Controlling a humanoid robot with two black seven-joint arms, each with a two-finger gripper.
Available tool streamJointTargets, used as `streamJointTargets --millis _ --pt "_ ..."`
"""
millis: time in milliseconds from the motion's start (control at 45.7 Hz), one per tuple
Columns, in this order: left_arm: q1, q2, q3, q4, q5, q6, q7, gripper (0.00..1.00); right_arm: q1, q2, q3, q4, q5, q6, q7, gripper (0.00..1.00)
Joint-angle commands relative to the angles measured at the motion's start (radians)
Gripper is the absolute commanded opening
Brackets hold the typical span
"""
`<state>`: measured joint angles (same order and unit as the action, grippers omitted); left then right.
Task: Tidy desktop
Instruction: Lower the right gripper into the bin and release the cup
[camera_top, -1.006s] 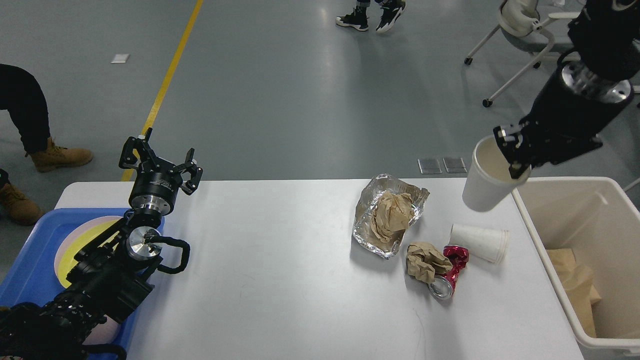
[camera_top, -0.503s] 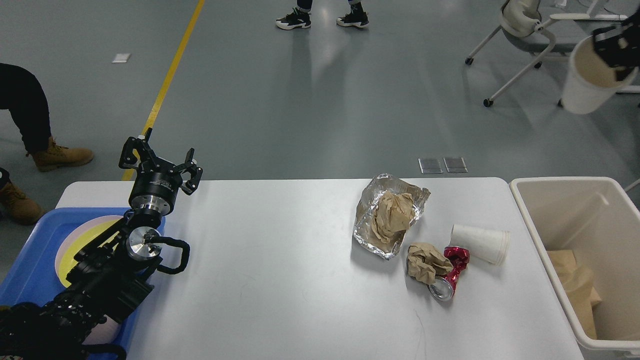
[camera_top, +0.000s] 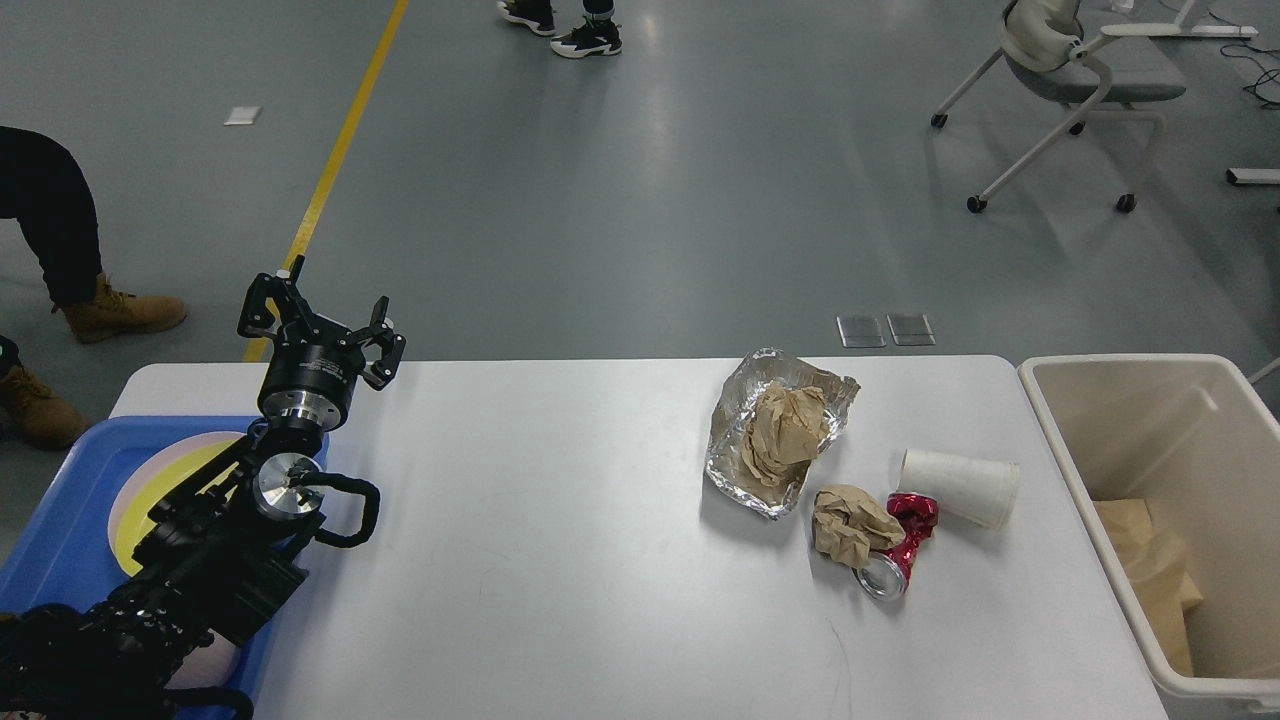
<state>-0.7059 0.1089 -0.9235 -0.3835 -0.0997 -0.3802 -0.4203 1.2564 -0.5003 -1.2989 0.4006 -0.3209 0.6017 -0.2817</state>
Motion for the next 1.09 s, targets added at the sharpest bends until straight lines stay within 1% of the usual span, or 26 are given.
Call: streamJointTargets --millis 0,175,372,788,809,853,897,962,984,1006,1072 --pt "0.000 0.000 0.000 0.000 0.000 0.001 0.000 0.96 -0.161 0.075 0.007 -0.002 -0.001 -0.151 -0.001 0.00" --pt "0.000 0.000 0.000 0.000 0.000 0.000 0.000 0.96 -0.279 0.124 0.043 -0.002 -0.012 -0.246 0.001 0.00" --pt "0.000 0.000 0.000 0.000 0.000 0.000 0.000 0.96 -0.354 0.155 0.050 -0.009 -0.012 -0.299 0.002 0.00" --pt "0.000 0.000 0.000 0.000 0.000 0.000 0.000 0.96 -0.422 0.160 0.112 -0.034 -0.012 -0.327 0.003 0.00" --pt "0.000 0.000 0.000 0.000 0.000 0.000 0.000 0.96 -0.425 0.163 0.113 -0.036 -0.012 -0.332 0.001 0.06" --pt "0.000 0.000 0.000 0.000 0.000 0.001 0.000 0.96 -0.433 0.166 0.115 -0.036 -0.010 -0.350 0.001 0.26" --pt "0.000 0.000 0.000 0.000 0.000 0.000 0.000 0.96 -0.442 0.166 0.119 -0.036 -0.010 -0.379 0.001 0.43" --pt "0.000 0.000 0.000 0.000 0.000 0.000 0.000 0.96 -0.446 0.164 0.135 -0.036 -0.009 -0.422 0.002 0.63" --pt "-0.001 0.000 0.000 0.000 0.000 0.001 0.000 0.96 -0.449 0.163 0.141 -0.036 -0.010 -0.430 0.003 0.67" --pt "0.000 0.000 0.000 0.000 0.000 0.000 0.000 0.96 -0.451 0.161 0.145 -0.036 -0.010 -0.433 0.003 0.69" --pt "0.000 0.000 0.000 0.000 0.000 0.000 0.000 0.96 -0.469 0.158 0.153 -0.036 -0.010 -0.436 0.003 0.70"
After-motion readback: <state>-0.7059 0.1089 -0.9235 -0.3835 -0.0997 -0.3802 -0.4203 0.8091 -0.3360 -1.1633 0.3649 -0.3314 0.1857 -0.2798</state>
